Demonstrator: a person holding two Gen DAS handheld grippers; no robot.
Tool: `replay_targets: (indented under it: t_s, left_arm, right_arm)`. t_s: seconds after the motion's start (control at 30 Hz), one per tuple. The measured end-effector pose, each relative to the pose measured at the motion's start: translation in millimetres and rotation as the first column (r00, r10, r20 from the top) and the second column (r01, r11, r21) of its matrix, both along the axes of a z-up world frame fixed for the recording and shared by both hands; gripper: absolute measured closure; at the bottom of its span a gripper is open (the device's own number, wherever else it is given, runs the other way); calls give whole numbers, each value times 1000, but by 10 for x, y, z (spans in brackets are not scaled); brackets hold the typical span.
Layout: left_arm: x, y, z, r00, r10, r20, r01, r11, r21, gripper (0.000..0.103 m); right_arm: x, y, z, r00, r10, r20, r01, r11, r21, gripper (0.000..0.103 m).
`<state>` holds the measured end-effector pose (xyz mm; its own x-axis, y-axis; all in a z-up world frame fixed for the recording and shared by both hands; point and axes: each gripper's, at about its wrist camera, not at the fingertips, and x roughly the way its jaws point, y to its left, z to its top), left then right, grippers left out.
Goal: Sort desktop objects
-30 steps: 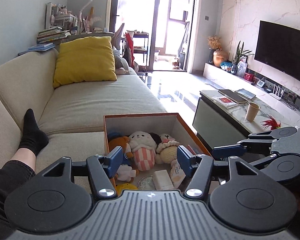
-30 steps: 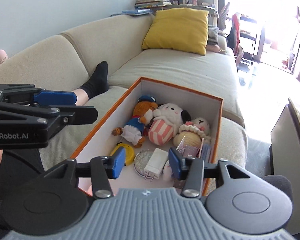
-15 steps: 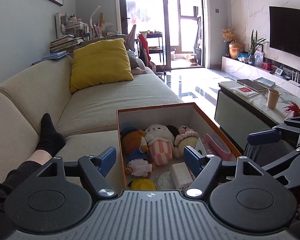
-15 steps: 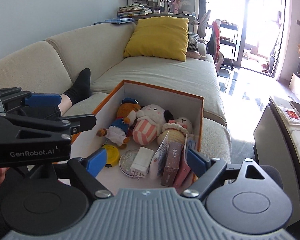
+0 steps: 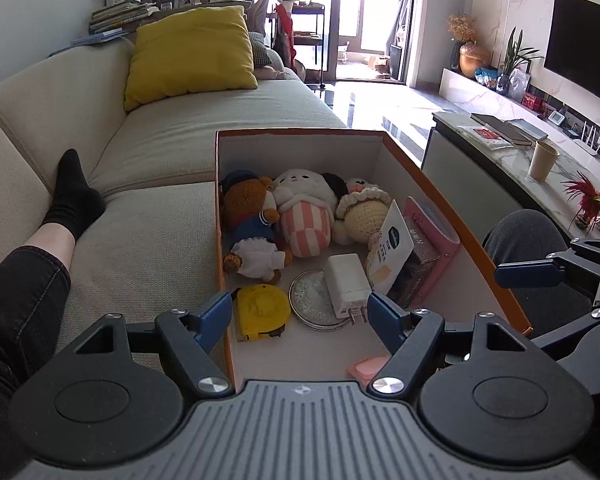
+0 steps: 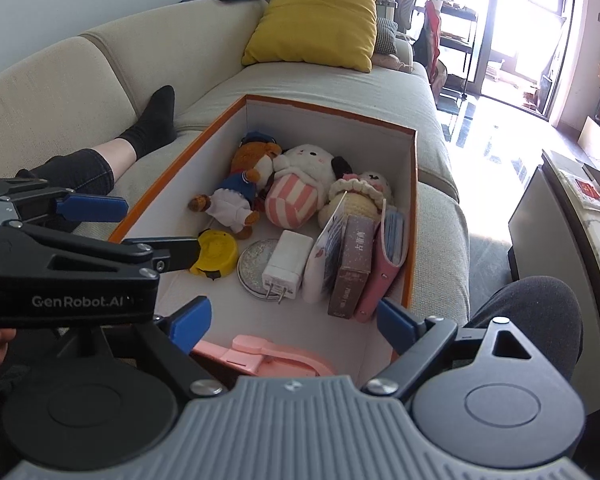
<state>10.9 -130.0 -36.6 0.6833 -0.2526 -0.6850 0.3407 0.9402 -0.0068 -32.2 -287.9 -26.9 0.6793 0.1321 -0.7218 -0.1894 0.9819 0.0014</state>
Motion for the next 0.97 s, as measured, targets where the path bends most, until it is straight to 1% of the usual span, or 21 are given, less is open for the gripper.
replay_targets:
  t_s: [0.1, 0.17, 0.37, 0.43, 0.57, 0.73, 0.97]
  left_arm:
    - [-31, -41, 5, 1000, -12, 10, 11, 999, 35, 15]
    - [-39, -48, 3, 1000, -12, 12, 11, 999, 40, 15]
    - [-40, -52, 1, 1000, -15, 13, 14, 999, 46, 14]
    - [-39, -59, -2, 1000, -22, 10, 22, 999, 44, 14]
    - [14, -21, -46, 999, -16, -44, 16, 1000, -3, 14]
    - [-25, -64, -28, 1000, -17, -19, 17, 1000, 24, 14]
    - [-16, -57, -39, 1000, -15, -26, 15, 1000, 14, 14]
  right_arm:
    - [9, -12, -53, 1000, -4, -25, 4, 1000, 12, 12]
    - [11, -18, -86, 999, -9, -40, 10, 1000, 17, 12]
    - [-9, -40, -113, 999, -21, -40, 22, 999, 32, 11]
    - [-11, -42, -119, 999, -21, -39, 23, 999, 35, 11]
    - [-12, -42, -124, 999, -20, -39, 21, 999, 35, 11]
    - [-17, -50, -124, 999, -21, -35, 23, 999, 40, 11]
    - [-15, -50, -125, 999, -21, -35, 23, 999, 39, 11]
